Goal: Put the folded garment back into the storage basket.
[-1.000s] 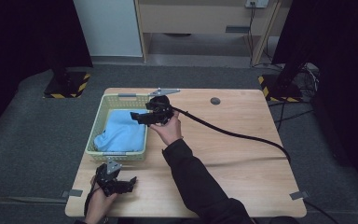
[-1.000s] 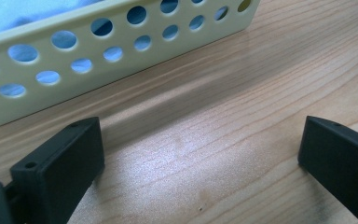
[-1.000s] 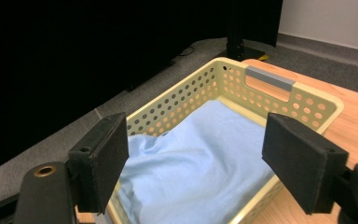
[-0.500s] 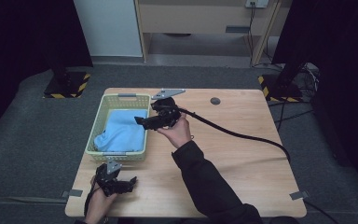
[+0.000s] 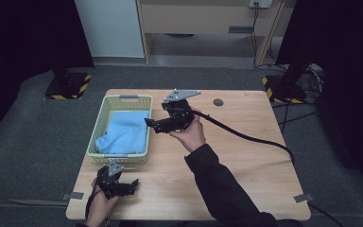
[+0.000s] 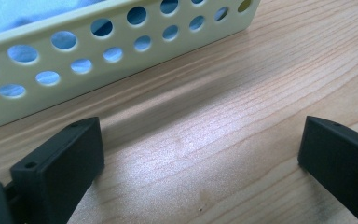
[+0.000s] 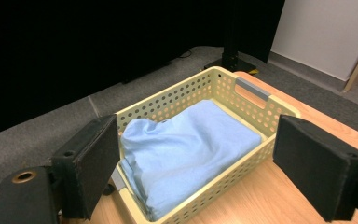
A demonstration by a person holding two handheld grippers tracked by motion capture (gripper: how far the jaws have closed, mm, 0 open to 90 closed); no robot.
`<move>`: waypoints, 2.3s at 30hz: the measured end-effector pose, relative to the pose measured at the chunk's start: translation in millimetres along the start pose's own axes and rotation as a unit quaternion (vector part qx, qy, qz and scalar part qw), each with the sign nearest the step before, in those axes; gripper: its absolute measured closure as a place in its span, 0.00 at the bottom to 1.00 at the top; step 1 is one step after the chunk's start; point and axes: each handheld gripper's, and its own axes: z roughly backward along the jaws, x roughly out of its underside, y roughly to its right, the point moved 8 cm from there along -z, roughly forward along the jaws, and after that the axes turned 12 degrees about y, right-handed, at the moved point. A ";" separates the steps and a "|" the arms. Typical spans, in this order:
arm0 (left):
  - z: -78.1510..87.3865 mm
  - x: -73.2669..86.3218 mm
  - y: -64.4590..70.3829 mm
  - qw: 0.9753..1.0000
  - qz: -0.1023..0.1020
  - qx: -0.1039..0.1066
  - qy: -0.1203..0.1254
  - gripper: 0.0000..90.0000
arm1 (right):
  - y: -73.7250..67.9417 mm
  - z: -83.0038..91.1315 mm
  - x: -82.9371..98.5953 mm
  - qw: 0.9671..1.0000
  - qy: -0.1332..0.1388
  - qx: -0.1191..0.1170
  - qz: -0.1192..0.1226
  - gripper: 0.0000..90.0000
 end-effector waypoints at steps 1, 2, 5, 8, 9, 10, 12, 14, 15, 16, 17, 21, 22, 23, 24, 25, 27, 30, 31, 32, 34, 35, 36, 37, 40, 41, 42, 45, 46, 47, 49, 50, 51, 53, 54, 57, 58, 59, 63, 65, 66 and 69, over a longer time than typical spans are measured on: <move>0.0 0.0 0.0 1.000 0.000 0.000 0.000 0.00 | 0.2 1.1 -0.4 1.000 -0.001 0.002 0.001 0.16; 0.0 0.0 0.0 1.000 0.000 0.000 0.000 0.00 | 0.4 2.2 -0.6 1.000 -0.003 0.003 0.002 0.16; 0.0 0.0 0.0 1.000 0.000 0.000 0.000 0.00 | 0.5 6.3 0.2 1.000 -0.011 0.006 0.013 0.14; 0.1 0.0 0.0 1.000 0.000 0.000 0.000 0.00 | -0.7 11.0 0.7 1.000 -0.013 0.009 0.027 0.13; 0.1 0.0 0.0 1.000 0.000 0.000 0.000 0.00 | -1.5 13.1 0.6 0.999 -0.013 0.010 0.033 0.13; 0.1 0.1 -0.1 1.000 -0.001 0.000 -0.001 0.00 | -2.2 15.5 0.1 0.999 -0.011 0.011 0.039 0.12; 0.0 0.0 0.0 1.000 0.000 0.000 0.000 0.00 | -3.9 21.0 -1.6 0.999 0.001 0.014 0.048 0.13; 0.0 0.0 0.0 1.000 0.000 0.000 0.000 0.00 | -4.2 26.5 -2.7 0.999 0.015 0.009 0.040 0.13; 0.0 0.0 0.0 1.000 0.000 0.000 0.000 0.00 | -3.2 29.4 -2.4 0.999 0.019 0.009 0.035 0.13; 0.0 0.0 0.0 1.000 0.000 0.000 0.000 0.00 | -1.3 32.3 -1.8 0.999 0.021 0.011 0.035 0.13; 0.0 0.0 0.0 1.000 0.000 0.000 0.000 0.00 | 0.8 35.3 -1.1 0.999 0.021 0.015 0.036 0.13; 0.0 0.0 0.0 1.000 0.000 0.000 0.000 0.00 | 8.3 48.7 1.5 0.999 0.029 0.021 0.031 0.13; 0.0 0.0 0.0 1.000 0.000 0.000 0.000 0.00 | 12.0 54.8 4.5 0.999 0.021 0.028 0.039 0.12; 0.0 0.0 0.0 1.000 0.000 0.000 0.000 0.00 | 12.6 57.3 6.0 0.998 0.018 0.031 0.047 0.12; 0.0 0.0 0.0 1.000 0.000 0.000 0.000 0.00 | 12.6 57.3 6.0 0.998 0.018 0.031 0.047 0.12; 0.0 0.0 0.0 1.000 0.000 0.000 0.000 0.00 | 12.6 59.6 7.6 0.998 0.013 0.033 0.053 0.11; 0.0 0.0 0.0 1.000 0.000 0.000 0.000 0.00 | 10.8 62.8 9.5 0.998 0.008 0.033 0.061 0.10; 0.0 0.0 0.0 1.000 0.000 0.000 0.000 0.00 | 6.6 67.1 9.3 0.997 0.011 0.031 0.068 0.10; 0.0 0.0 0.0 1.000 0.000 0.000 0.000 0.00 | 4.8 69.7 8.1 0.997 0.016 0.032 0.068 0.09; 0.0 0.0 0.0 1.000 0.000 0.000 0.000 0.00 | 4.8 69.7 8.1 0.997 0.016 0.032 0.068 0.09; 0.0 0.0 0.0 1.000 0.000 0.000 0.000 0.00 | 4.6 72.2 6.8 0.997 0.018 0.036 0.071 0.09; 0.0 0.0 0.0 1.000 0.000 0.000 0.000 0.00 | 4.7 73.5 6.1 0.997 0.019 0.038 0.072 0.08; 0.0 0.0 0.0 1.000 0.000 0.000 0.000 0.00 | 5.0 74.9 5.7 0.996 0.019 0.041 0.074 0.08; 0.0 0.0 0.0 1.000 0.000 0.000 0.000 0.00 | 5.3 76.4 5.4 0.996 0.019 0.044 0.077 0.08; 0.0 0.0 0.0 1.000 0.000 0.000 0.000 0.00 | 5.9 80.5 5.1 0.995 0.019 0.050 0.082 0.07; 0.0 0.0 0.0 1.000 0.000 0.000 0.000 0.00 | 6.2 81.6 4.9 0.995 0.019 0.052 0.084 0.07; 0.0 0.0 0.0 1.000 0.000 0.000 0.000 0.00 | 6.9 82.7 4.8 0.995 0.019 0.054 0.085 0.06; 0.0 0.0 0.0 1.000 0.000 0.000 0.000 0.00 | 11.2 85.5 5.8 0.996 0.029 0.051 0.067 0.07; 0.0 0.0 0.0 1.000 0.000 0.000 0.000 0.00 | 14.3 86.5 7.3 0.997 0.031 0.050 0.057 0.07; 0.0 0.0 0.0 1.000 0.000 0.000 0.000 0.00 | 18.1 87.9 9.3 0.997 0.031 0.055 0.053 0.07; 0.0 0.0 0.0 1.000 0.000 0.000 0.000 0.00 | 25.0 91.0 13.7 0.996 0.030 0.062 0.049 0.07; 0.0 0.0 0.0 1.000 0.000 0.000 0.000 0.00 | 27.8 92.5 15.7 0.996 0.030 0.064 0.046 0.07; 0.0 0.0 0.0 1.000 0.000 0.000 0.000 0.00 | 30.3 94.0 17.6 0.997 0.031 0.065 0.042 0.07; 0.0 0.0 0.0 1.000 0.000 0.000 0.000 0.00 | 34.8 97.0 21.0 0.996 0.030 0.069 0.039 0.07; 0.0 0.0 0.0 1.000 0.000 0.000 0.000 0.00 | 37.2 98.8 22.6 0.996 0.030 0.071 0.037 0.07; 0.0 0.0 0.0 1.000 0.000 0.000 0.000 0.00 | 40.4 102.7 24.8 0.996 0.032 0.073 0.032 0.07; 0.0 0.0 0.0 1.000 0.000 0.000 0.000 0.00 | 41.1 104.1 25.3 0.996 0.033 0.071 0.029 0.06; 0.0 0.0 0.0 1.000 0.000 0.000 0.000 0.00 | 41.9 105.8 26.2 0.997 0.034 0.070 0.025 0.06; 0.0 0.0 0.0 1.000 0.000 0.000 0.000 0.00 | 43.6 111.6 29.8 0.997 0.035 0.067 0.019 0.06; 0.0 0.0 0.0 1.000 0.000 0.000 0.000 0.00 | 43.6 115.2 31.8 0.997 0.037 0.062 0.013 0.05; 0.0 0.0 0.0 1.000 0.000 0.000 0.000 0.00 | 43.6 117.2 33.0 0.997 0.038 0.060 0.010 0.05; 0.0 0.0 0.0 1.000 0.000 0.000 0.000 0.00 | 43.5 123.0 36.2 0.997 0.041 0.058 0.007 0.05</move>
